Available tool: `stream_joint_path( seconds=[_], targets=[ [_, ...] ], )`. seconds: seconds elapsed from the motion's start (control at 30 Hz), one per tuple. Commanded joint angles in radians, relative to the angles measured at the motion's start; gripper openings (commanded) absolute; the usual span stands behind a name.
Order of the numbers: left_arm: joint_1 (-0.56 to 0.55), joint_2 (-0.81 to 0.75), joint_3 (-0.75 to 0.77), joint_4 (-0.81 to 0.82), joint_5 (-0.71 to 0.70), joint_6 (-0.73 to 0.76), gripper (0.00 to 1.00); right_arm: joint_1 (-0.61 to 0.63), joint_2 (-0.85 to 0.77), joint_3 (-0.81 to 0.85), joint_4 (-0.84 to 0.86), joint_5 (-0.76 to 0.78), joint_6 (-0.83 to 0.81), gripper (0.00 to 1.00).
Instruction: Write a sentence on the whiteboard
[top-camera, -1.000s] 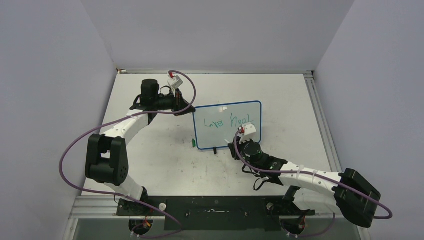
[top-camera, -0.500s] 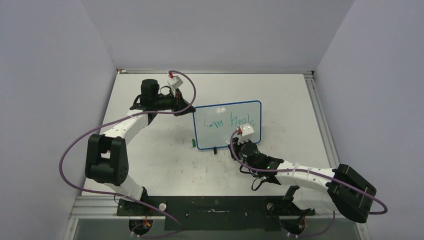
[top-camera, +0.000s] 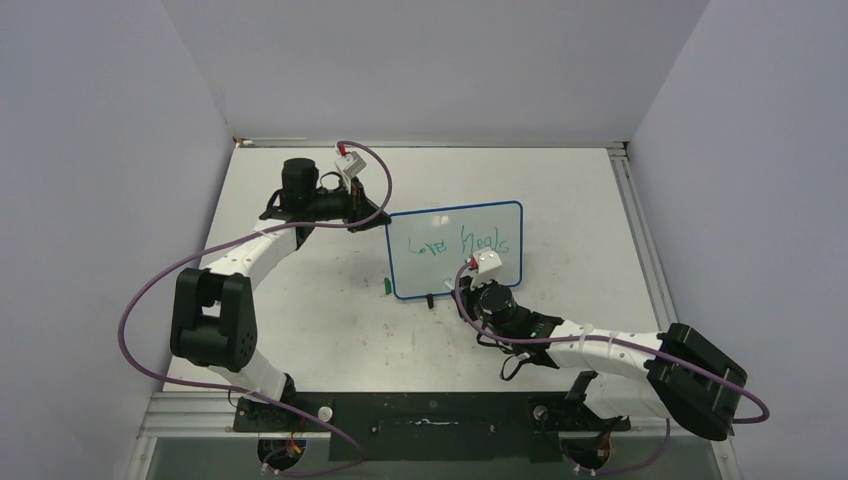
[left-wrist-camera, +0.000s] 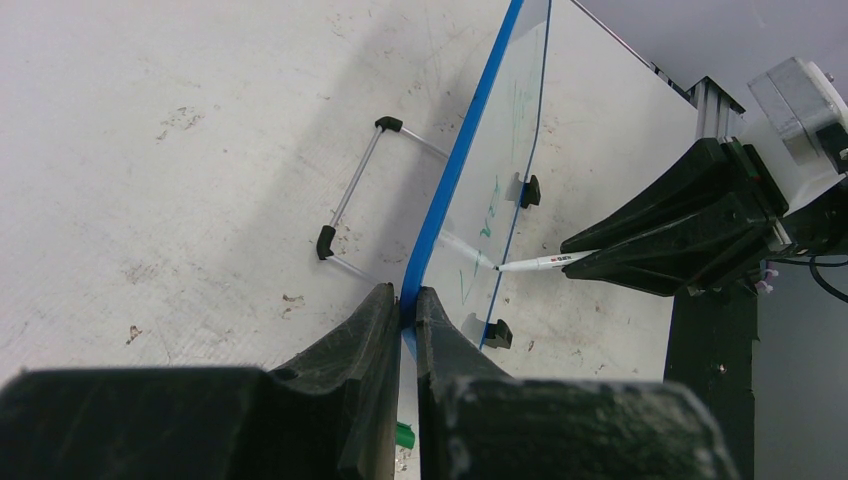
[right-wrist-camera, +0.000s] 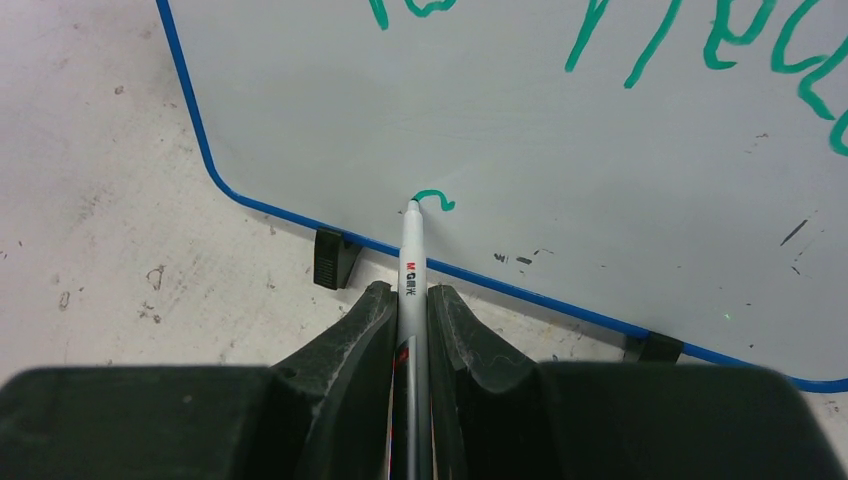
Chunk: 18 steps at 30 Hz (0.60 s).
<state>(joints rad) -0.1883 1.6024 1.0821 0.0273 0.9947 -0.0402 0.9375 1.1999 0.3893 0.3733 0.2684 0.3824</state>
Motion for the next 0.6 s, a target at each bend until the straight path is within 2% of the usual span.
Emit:
stream_joint_path(
  seconds=[0.0,0.27,0.57],
  targets=[
    [-0.003,-0.025,0.021,-0.009,-0.002,0.015,0.00,-0.003,-0.002,0.020,-0.024,0.009,0.001,0.05],
    [-0.003,-0.025,0.021,-0.010,-0.004,0.015,0.00,-0.003,-0.021,0.017,-0.083,0.025,0.002,0.05],
    [-0.003,-0.022,0.021,-0.012,-0.004,0.016,0.00,-0.004,-0.063,0.037,-0.051,0.100,-0.016,0.05]
  ],
)
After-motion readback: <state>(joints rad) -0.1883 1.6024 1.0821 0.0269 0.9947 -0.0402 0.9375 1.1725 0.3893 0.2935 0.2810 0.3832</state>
